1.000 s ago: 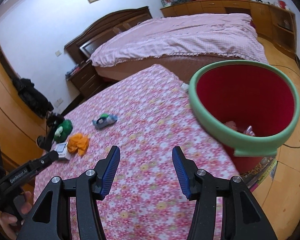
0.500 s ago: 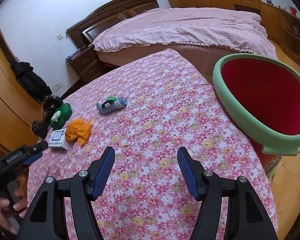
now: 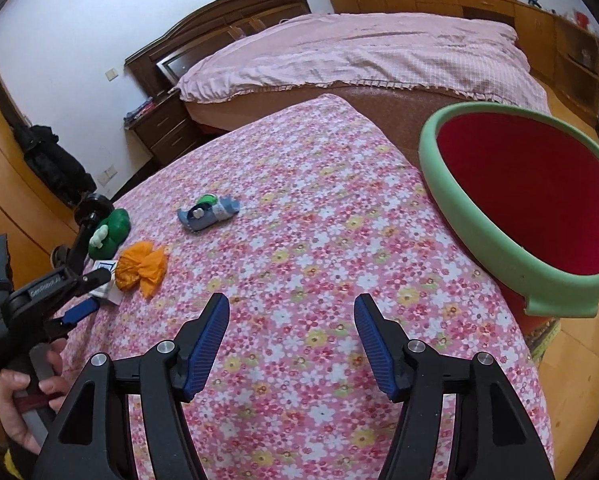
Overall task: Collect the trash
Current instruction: 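Lower the left gripper around the white medicine box and close on it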
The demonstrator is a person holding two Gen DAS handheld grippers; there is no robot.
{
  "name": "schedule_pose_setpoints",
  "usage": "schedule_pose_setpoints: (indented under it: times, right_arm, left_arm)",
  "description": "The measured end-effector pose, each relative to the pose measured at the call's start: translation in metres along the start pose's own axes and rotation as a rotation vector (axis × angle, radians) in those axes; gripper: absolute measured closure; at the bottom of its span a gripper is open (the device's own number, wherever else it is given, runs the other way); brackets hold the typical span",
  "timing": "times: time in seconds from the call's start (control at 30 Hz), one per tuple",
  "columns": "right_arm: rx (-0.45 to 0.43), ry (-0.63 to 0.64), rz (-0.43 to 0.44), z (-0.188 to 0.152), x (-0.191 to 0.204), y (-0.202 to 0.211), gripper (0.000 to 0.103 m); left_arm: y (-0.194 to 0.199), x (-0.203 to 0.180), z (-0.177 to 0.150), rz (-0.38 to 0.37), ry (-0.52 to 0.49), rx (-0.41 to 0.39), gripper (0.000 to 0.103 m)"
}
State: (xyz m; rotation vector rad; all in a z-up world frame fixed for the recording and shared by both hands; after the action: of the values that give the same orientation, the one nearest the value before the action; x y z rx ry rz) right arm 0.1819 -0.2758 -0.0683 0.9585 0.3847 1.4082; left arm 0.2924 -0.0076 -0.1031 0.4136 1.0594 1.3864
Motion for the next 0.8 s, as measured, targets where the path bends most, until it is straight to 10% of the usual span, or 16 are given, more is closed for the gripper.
schedule_pose_setpoints:
  times: [0.8]
  right_arm:
    - [0.007,-0.067,0.065,-0.002,-0.026,-0.003,0.037]
  left_arm:
    - [-0.046,-0.011,0.022,0.31,0.218,-0.065,0.019]
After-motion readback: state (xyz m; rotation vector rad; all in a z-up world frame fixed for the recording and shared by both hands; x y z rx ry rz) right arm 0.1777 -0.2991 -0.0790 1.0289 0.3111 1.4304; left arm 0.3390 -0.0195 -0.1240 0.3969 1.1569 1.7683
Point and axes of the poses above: each gripper's, at about its wrist camera, not at the fingertips, and y roughly against the way its jaws point, x to its left, z to its top, the point moved 8 cm from there along -y, roughly the way its jaws point, and after that the axes turned 1 degree about -x, right-handed, at the moved point
